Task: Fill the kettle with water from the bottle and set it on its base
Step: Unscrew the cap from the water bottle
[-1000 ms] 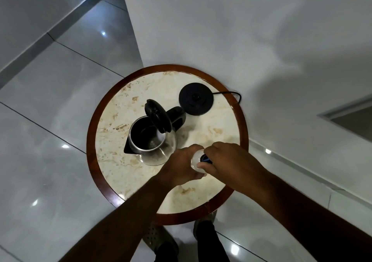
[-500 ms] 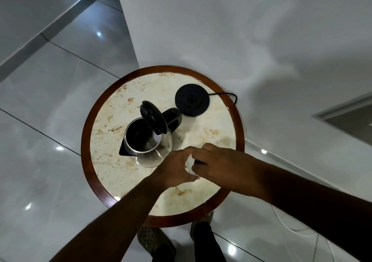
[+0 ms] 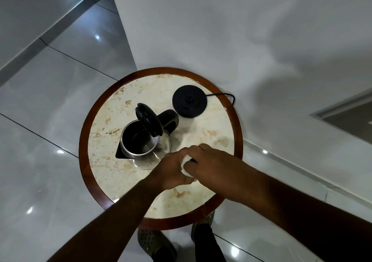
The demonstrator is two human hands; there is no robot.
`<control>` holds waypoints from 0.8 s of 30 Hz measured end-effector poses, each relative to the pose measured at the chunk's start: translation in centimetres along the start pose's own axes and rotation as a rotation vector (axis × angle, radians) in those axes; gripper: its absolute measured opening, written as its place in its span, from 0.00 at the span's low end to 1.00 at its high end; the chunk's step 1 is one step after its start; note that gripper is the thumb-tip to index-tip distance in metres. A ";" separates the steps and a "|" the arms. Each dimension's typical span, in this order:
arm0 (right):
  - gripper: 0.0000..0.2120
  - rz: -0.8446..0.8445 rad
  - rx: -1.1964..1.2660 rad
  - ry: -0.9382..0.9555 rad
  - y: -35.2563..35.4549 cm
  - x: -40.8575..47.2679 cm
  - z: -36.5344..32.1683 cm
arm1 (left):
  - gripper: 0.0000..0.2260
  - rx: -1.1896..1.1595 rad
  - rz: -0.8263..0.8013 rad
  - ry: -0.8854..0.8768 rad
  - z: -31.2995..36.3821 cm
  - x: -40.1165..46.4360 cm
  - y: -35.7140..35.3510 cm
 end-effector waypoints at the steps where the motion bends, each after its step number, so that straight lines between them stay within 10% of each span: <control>1: 0.13 -0.018 0.024 0.052 0.3 -0.1 0.0 | 0.26 -0.009 0.009 0.003 -0.2 0.0 0.0; 9: 0.11 0.067 0.134 -0.414 -5.6 -3.1 12.1 | 0.30 0.026 0.081 -0.052 -0.3 -0.1 0.3; 18: 0.13 -0.014 0.054 -0.401 -17.9 -2.3 14.8 | 0.32 0.012 0.109 0.022 -0.4 -0.9 0.5; 24: 0.41 0.168 0.380 -0.467 -16.8 -3.8 12.7 | 0.33 -0.069 0.104 0.077 -0.8 -1.0 0.0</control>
Point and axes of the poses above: each hand's wrist, its own x-axis towards the middle knuckle, its own y-axis out of the back of the hand, z = x × y, the point moved 7 cm from there along x, towards the middle knuckle, and after that the axes turned 8 degrees about y, right-handed, at the moved point
